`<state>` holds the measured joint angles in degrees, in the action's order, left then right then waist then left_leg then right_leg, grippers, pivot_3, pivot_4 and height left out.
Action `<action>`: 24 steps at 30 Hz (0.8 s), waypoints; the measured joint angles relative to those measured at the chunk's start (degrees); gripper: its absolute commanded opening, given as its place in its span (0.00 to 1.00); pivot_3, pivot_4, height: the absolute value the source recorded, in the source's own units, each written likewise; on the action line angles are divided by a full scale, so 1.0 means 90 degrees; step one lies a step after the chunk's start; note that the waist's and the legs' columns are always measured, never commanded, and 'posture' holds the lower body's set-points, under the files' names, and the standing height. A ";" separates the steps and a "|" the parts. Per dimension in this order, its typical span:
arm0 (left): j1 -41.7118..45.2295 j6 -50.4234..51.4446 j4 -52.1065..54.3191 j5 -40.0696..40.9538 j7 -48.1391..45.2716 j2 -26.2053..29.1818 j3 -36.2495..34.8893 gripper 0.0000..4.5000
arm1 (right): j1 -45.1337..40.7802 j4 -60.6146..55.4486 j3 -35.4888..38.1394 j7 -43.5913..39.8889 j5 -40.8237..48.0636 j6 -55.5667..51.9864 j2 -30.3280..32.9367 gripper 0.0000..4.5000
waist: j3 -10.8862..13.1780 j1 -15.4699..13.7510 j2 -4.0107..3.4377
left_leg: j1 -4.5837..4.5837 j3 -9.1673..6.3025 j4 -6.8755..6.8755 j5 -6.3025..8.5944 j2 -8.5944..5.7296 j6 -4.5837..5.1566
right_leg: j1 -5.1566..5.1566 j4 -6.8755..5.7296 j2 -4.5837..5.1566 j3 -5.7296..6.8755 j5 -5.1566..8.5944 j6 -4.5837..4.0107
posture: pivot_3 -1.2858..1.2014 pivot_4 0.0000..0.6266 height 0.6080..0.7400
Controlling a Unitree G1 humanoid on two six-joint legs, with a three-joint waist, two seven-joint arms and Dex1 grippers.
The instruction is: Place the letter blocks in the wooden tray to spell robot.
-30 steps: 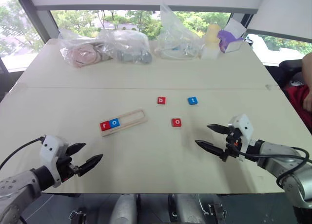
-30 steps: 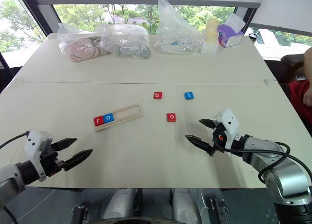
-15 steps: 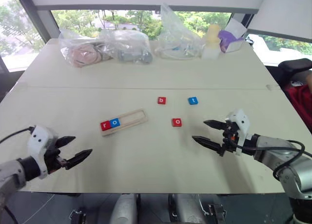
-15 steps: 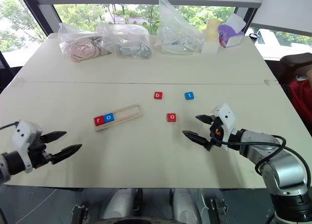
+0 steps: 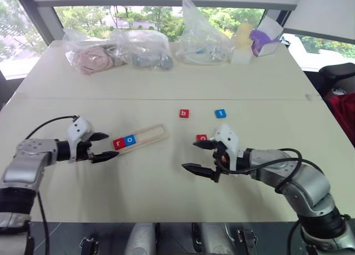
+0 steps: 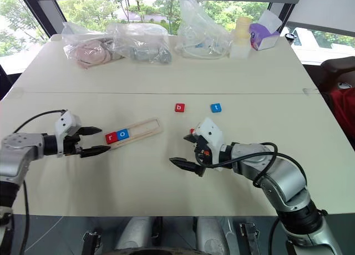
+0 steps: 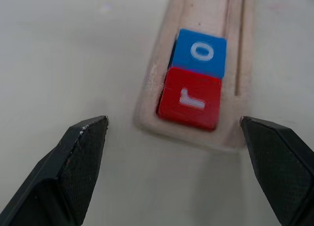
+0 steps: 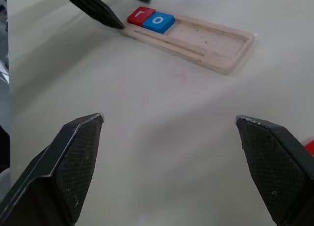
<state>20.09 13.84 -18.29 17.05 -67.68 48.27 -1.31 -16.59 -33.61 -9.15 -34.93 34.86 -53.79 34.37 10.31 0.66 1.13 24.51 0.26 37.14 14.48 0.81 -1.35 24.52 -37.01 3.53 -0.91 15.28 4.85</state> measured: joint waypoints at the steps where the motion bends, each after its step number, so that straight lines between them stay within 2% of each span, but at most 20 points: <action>1: 0.0065 -0.0106 -0.0098 -0.0054 -0.0041 -0.0033 0.0031 1.00 | -0.0011 -0.0016 -0.0043 0.0064 -0.0019 -0.0035 -0.0050 0.99 | 0.0000 -0.0008 0.0000 | -0.0003 -0.0001 0.0000 0.0000 0.0000 0.0001 | 0.0000 -0.0007 0.0000 0.0006 0.0001 0.0000 | 0.52 0.24 0.96; 16: 0.0156 -0.0636 -0.0238 -0.0463 -0.0074 -0.0383 0.0236 1.00 | 0.0066 -0.0119 -0.0334 0.0463 -0.0371 -0.0003 -0.0216 0.99 | 0.0000 -0.0004 0.0000 | -0.0027 0.0001 0.0087 -0.0030 0.0006 0.0026 | -0.0053 -0.0043 -0.0027 0.0017 -0.0005 0.0002 | 0.52 0.24 0.96; 19: 0.0189 -0.0718 -0.0374 -0.0482 -0.0058 -0.0432 0.0235 0.81 | 0.0073 -0.0118 -0.0349 0.0441 -0.0439 0.0055 -0.0200 1.00 | 0.0000 -0.0002 0.0000 | -0.0037 0.0000 0.0095 -0.0030 0.0005 0.0026 | -0.0067 -0.0042 -0.0029 0.0017 -0.0006 0.0005 | 0.52 0.24 0.96; 20: 0.0205 -0.0751 -0.0416 -0.0486 -0.0056 -0.0446 0.0235 0.71 | 0.0091 -0.0118 -0.0348 0.0414 -0.0454 0.0056 -0.0179 1.00 | 0.0000 0.0000 0.0000 | -0.0046 0.0001 0.0095 -0.0030 0.0005 0.0026 | -0.0076 -0.0041 -0.0028 0.0017 -0.0006 0.0005 | 0.52 0.24 0.96; 24: 0.0273 -0.0818 -0.0585 -0.0501 -0.0078 -0.0502 0.0240 0.69 | 0.0203 -0.0118 -0.0311 0.0324 -0.0478 0.0057 -0.0039 1.00 | 0.0000 -0.0006 0.0000 | -0.0082 -0.0002 0.0093 -0.0029 0.0007 0.0026 | -0.0110 -0.0038 -0.0017 0.0018 -0.0005 0.0003 | 0.52 0.24 0.96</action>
<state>22.55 6.47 -23.55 12.54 -68.39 43.75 0.85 -14.76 -34.68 -11.95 -32.01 30.56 -53.27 34.02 10.31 0.60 1.13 23.77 0.24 37.98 14.22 0.87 -1.11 23.53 -37.36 3.37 -0.74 15.24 4.87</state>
